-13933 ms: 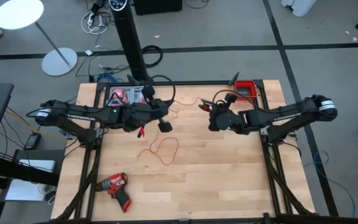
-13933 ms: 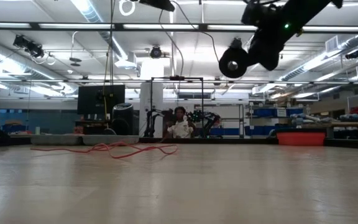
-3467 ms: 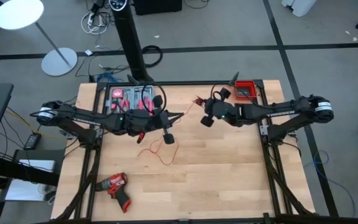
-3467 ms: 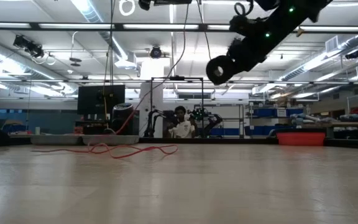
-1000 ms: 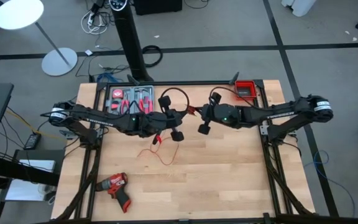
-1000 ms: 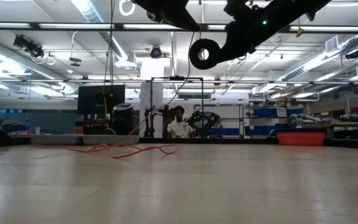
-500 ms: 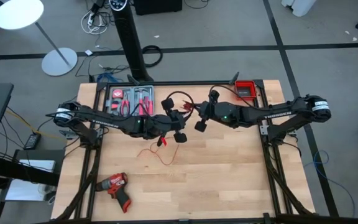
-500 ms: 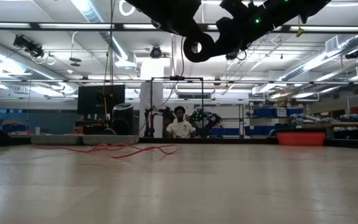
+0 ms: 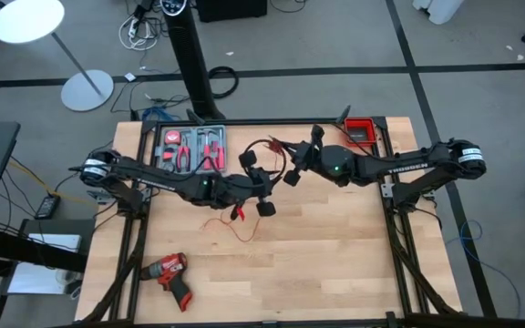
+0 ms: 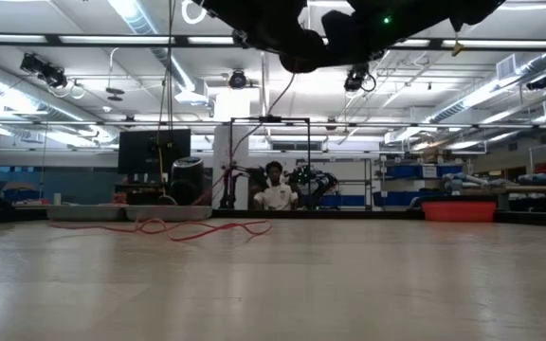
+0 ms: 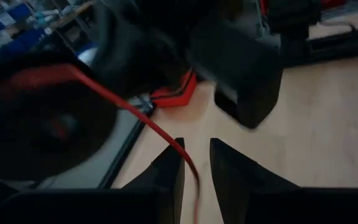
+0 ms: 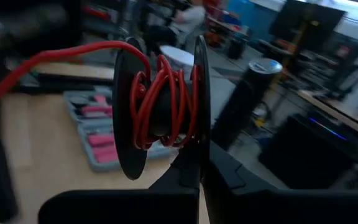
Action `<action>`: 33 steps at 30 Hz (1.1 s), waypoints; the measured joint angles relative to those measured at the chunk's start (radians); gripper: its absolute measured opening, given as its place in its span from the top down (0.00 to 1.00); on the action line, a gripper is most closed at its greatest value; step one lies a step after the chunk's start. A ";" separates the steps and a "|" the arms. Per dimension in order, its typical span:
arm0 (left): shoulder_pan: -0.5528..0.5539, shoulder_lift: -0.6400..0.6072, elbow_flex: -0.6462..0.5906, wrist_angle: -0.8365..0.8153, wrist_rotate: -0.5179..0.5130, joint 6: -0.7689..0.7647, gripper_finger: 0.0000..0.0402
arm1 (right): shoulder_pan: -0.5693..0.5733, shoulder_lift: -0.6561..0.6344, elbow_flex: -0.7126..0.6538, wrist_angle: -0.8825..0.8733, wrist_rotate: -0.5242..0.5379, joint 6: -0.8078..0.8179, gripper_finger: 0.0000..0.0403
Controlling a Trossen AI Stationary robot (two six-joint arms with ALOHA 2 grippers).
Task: Coil cords
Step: Coil the red wire on the black spool
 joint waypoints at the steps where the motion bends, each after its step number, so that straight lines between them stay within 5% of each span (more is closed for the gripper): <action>1: 0.000 0.012 0.000 0.006 0.007 0.000 0.80 | 0.000 0.000 0.000 0.011 -0.024 -0.002 1.00; 9: 0.000 0.081 0.000 0.053 0.080 0.181 0.80 | 0.013 -0.015 0.000 0.013 -0.100 -0.002 1.00; 20: -0.016 0.079 -0.001 0.008 0.095 0.126 0.80 | 0.016 -0.194 0.000 -0.233 -0.070 0.006 1.00; 33: -0.012 0.079 -0.001 -0.026 0.021 0.096 0.80 | 0.041 -0.212 0.000 -0.380 0.034 0.035 1.00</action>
